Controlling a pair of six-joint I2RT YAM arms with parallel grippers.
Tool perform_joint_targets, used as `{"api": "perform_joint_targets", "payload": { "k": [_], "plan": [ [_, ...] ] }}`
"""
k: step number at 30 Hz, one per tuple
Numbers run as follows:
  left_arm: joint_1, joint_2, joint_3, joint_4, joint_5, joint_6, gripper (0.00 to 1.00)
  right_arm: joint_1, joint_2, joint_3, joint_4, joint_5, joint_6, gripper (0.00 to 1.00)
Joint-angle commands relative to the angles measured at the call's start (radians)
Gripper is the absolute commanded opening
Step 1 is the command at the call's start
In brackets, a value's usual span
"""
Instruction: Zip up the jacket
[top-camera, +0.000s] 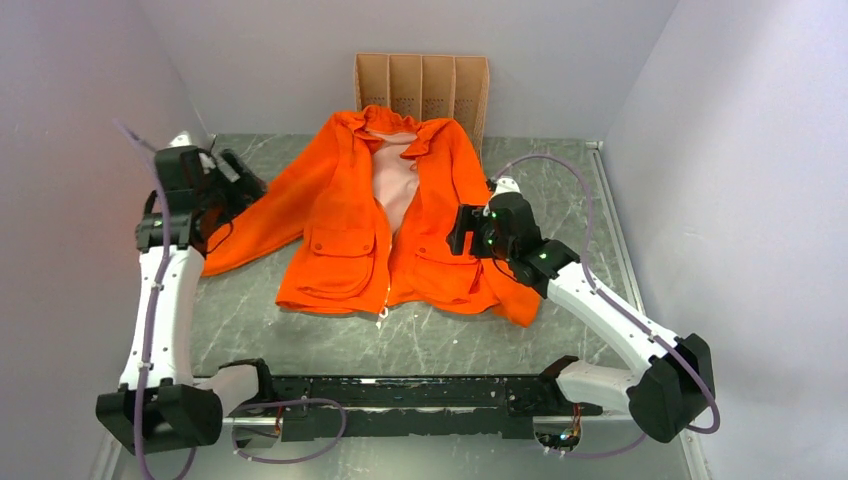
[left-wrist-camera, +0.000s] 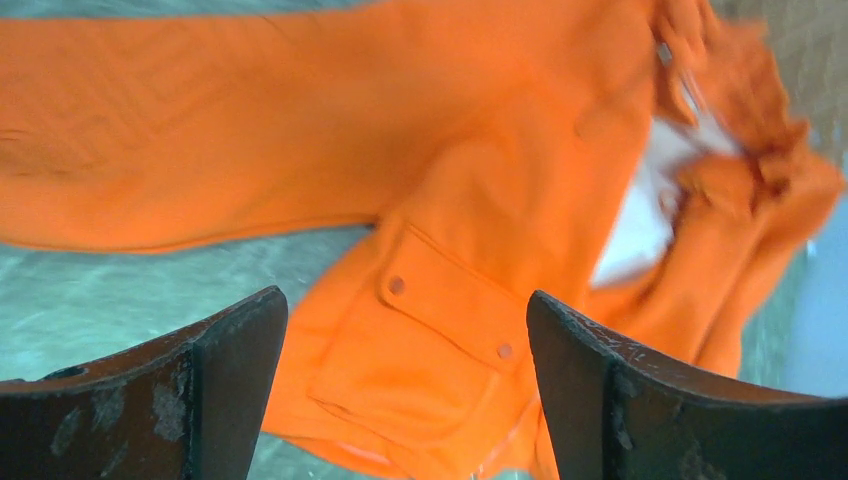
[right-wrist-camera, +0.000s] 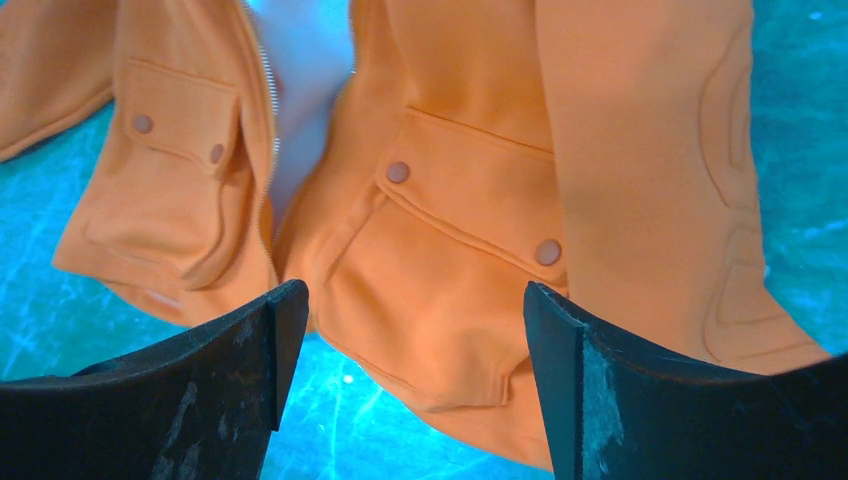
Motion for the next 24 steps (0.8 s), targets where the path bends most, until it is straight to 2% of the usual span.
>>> {"api": "perform_joint_targets", "payload": {
  "k": [1,7,10,15,21,24],
  "plan": [
    [-0.185,0.03,-0.016,0.0,-0.01,0.023,0.93,0.004,-0.014,-0.013,-0.081,0.1,0.019,0.83],
    [-0.399,0.076,-0.072,0.035,-0.025,0.024,0.91,0.003,-0.047,0.005,-0.238,0.377,0.131,0.86],
    [-0.473,0.112,-0.083,0.042,-0.013,0.048,0.9,0.003,-0.037,0.026,-0.337,0.445,0.207,0.86],
    [-0.547,0.148,-0.079,0.051,0.004,0.077,0.9,0.003,0.013,0.059,-0.499,0.492,0.294,0.89],
    [-0.574,0.148,-0.091,0.079,0.066,0.113,0.9,-0.004,0.044,0.002,-0.461,0.436,0.283,0.89],
    [-0.575,0.143,-0.116,0.11,0.079,0.13,0.89,-0.008,0.081,-0.013,-0.442,0.422,0.269,0.86]
  ]
}}
